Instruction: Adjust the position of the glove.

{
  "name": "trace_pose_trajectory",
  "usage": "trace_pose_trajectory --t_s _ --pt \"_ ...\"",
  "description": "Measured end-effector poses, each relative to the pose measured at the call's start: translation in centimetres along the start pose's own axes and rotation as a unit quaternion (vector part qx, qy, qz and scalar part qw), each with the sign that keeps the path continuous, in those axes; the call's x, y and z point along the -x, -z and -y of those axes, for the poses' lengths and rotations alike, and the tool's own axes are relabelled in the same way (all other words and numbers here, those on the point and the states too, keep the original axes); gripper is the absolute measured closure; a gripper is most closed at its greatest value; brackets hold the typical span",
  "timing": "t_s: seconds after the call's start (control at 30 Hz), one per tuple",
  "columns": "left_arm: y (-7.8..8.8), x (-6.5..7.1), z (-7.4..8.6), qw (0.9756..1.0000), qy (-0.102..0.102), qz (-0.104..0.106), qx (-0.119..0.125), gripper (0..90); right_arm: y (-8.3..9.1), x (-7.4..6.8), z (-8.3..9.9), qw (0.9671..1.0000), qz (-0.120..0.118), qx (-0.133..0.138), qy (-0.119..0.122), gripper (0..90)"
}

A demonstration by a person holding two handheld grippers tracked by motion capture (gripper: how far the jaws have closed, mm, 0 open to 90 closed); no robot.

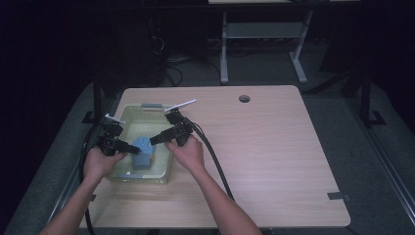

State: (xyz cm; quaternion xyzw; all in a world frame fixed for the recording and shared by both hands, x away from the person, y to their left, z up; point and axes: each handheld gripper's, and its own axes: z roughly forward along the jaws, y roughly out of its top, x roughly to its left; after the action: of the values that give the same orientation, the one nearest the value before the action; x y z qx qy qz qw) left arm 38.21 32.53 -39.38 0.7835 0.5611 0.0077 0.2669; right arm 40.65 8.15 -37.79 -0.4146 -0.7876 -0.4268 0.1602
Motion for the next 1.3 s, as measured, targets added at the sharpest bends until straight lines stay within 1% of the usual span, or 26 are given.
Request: trace_pose_trajectory --t_s 0.03,0.07,0.1,0.13,0.17,0.2,0.3,0.33,0.4,0.47,0.5,0.53,0.6,0.63,0.67,0.73,0.87,0.93,0.97,1.03,1.1,1.13,1.17,1.2,1.3 --pt "0.0 0.0 0.0 1.0 0.0 0.0 0.0 67.5 0.0 0.0 0.0 1.0 0.0 0.0 0.0 56.5" --pt "0.2 0.3 0.0 1.0 -0.003 0.0 0.007 66.9 0.3 0.0 0.0 1.0 -0.002 0.002 -0.001 55.7" --pt "0.2 0.3 0.0 1.0 -0.003 0.0 0.007 66.3 0.4 0.0 0.0 1.0 -0.003 0.003 0.001 55.3" --pt "0.4 0.4 -0.1 0.9999 -0.005 0.009 0.014 65.3 0.6 0.0 0.0 1.0 -0.003 0.003 0.002 54.9" --pt "0.6 0.4 -0.1 0.9998 -0.012 0.01 0.013 64.8 0.8 0.1 0.0 1.0 -0.005 0.005 0.001 54.7" --pt "0.7 0.5 -0.2 0.9997 -0.013 0.013 0.015 63.9 1.0 0.1 0.0 0.9999 -0.007 0.008 0.001 54.3" --pt "0.9 0.7 -0.2 0.9995 -0.012 0.02 0.023 61.2 1.7 0.3 -0.1 0.9999 -0.01 0.013 0.001 52.7" --pt "1.0 0.9 -0.3 0.9993 -0.013 0.021 0.027 60.5 1.9 0.4 -0.1 0.9998 -0.013 0.015 0.0 51.9" --pt "0.9 1.1 -0.5 0.9991 -0.011 0.03 0.027 58.9 2.2 0.6 -0.1 0.9997 -0.017 0.018 -0.003 50.6" --pt "0.9 1.2 -0.5 0.999 -0.011 0.03 0.031 58.1 2.4 0.6 -0.1 0.9996 -0.019 0.021 -0.004 50.0" --pt "0.8 1.5 -0.6 0.9986 -0.008 0.037 0.037 57.2 2.8 0.8 0.0 0.9995 -0.021 0.023 -0.003 49.1" --pt "0.8 1.6 -0.6 0.9986 -0.011 0.037 0.036 56.8 2.9 0.8 0.0 0.9995 -0.022 0.024 -0.002 48.2" --pt "0.9 1.9 -0.7 0.9983 -0.014 0.038 0.042 55.6 3.3 0.9 0.0 0.9993 -0.025 0.027 -0.001 46.9" --pt "0.9 2.1 -0.7 0.9981 -0.015 0.037 0.046 55.1 3.5 1.0 0.1 0.9993 -0.027 0.027 -0.001 46.5" --pt "0.9 2.1 -0.8 0.9983 -0.017 0.034 0.045 54.7 3.7 1.1 0.1 0.9993 -0.024 0.028 0.0 46.0" --pt "0.9 2.3 -0.9 0.9979 -0.017 0.042 0.046 54.3 4.0 1.4 0.2 0.9991 -0.027 0.032 -0.004 45.4" --pt "0.9 2.7 -1.2 0.9975 -0.02 0.044 0.051 53.3 4.5 1.8 0.4 0.9989 -0.028 0.037 -0.004 44.4" --pt "1.0 3.0 -1.4 0.9974 -0.025 0.044 0.052 52.1 5.0 2.1 0.6 0.9986 -0.032 0.04 -0.011 43.7" --pt "1.0 3.2 -1.5 0.9969 -0.024 0.047 0.058 51.0 5.5 2.4 0.8 0.9984 -0.031 0.046 -0.012 43.1" --pt "1.0 3.4 -1.6 0.9969 -0.024 0.047 0.058 49.2 5.9 2.7 0.9 0.9982 -0.033 0.047 -0.015 42.6" --pt "0.9 3.9 -1.8 0.9964 -0.022 0.054 0.061 47.5 6.4 3.0 1.1 0.998 -0.032 0.05 -0.02 41.9" --pt "0.8 4.0 -2.0 0.996 -0.022 0.06 0.063 46.2 6.7 3.2 1.2 0.9978 -0.034 0.053 -0.022 41.2" --pt "0.8 4.0 -2.0 0.996 -0.022 0.06 0.063 44.0 6.7 3.2 1.2 0.9978 -0.034 0.053 -0.022 41.2" --pt "0.6 4.3 -2.3 0.995 -0.015 0.076 0.063 41.9 7.4 3.5 1.4 0.9976 -0.031 0.058 -0.021 39.9" --pt "0.4 4.9 -2.6 0.9934 -0.019 0.089 0.07 40.0 8.3 3.9 1.6 0.9972 -0.029 0.065 -0.023 39.7"
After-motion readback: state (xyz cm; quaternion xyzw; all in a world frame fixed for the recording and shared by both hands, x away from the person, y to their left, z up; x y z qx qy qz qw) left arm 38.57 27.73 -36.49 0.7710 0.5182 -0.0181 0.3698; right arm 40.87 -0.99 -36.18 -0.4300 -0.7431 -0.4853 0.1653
